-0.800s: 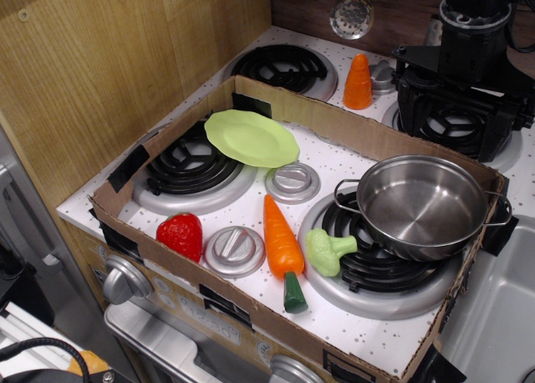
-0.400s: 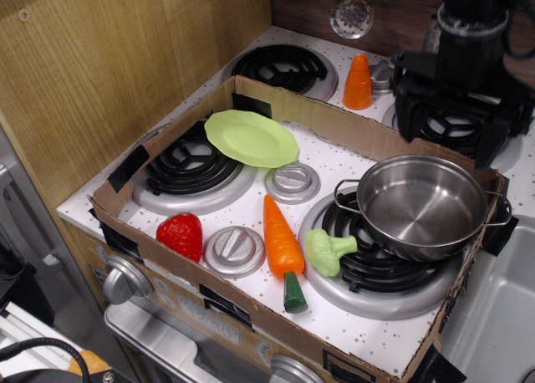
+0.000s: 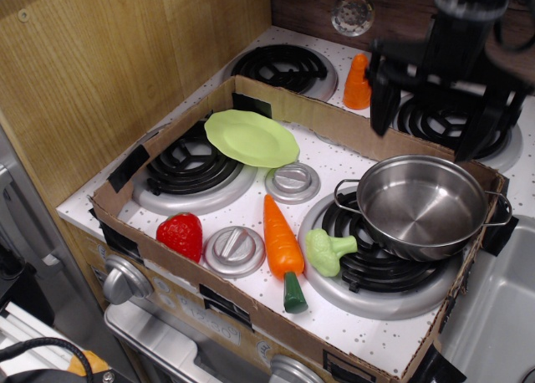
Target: Put carrot on plate
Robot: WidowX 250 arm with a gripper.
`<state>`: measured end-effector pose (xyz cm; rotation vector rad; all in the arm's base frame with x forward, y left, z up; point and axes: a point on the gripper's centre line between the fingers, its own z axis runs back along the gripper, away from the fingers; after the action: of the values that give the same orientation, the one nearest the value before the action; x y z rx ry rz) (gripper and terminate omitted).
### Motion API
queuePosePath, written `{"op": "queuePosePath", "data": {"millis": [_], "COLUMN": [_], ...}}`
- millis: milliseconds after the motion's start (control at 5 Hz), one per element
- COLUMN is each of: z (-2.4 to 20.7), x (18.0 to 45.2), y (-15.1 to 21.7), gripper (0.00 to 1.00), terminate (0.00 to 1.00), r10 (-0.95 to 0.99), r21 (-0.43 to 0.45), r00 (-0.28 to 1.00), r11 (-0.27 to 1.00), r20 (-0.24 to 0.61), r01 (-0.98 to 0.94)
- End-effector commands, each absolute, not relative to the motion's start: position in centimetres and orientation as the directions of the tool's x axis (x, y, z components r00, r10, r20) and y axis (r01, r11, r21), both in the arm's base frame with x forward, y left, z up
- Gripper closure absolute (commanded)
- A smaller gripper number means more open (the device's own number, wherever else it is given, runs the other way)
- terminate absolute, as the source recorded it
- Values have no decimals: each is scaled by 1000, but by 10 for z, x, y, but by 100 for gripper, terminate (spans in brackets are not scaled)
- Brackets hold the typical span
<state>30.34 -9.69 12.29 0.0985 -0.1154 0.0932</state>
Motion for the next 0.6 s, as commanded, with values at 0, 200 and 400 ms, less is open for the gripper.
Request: {"op": "queuePosePath", "data": {"millis": [0,200,400], "z": [141,133,122], "x": [246,227,213], "y": [-94,-90,-85], "gripper": [0,0,0], "terminate": [0,0,0], "r10": [380,431,421], "r21": [185,191,196], "r00": [903,884,888], "r11": [891,866,870], "r20": [201,183,184], "r01": [-415,-462,-453]}}
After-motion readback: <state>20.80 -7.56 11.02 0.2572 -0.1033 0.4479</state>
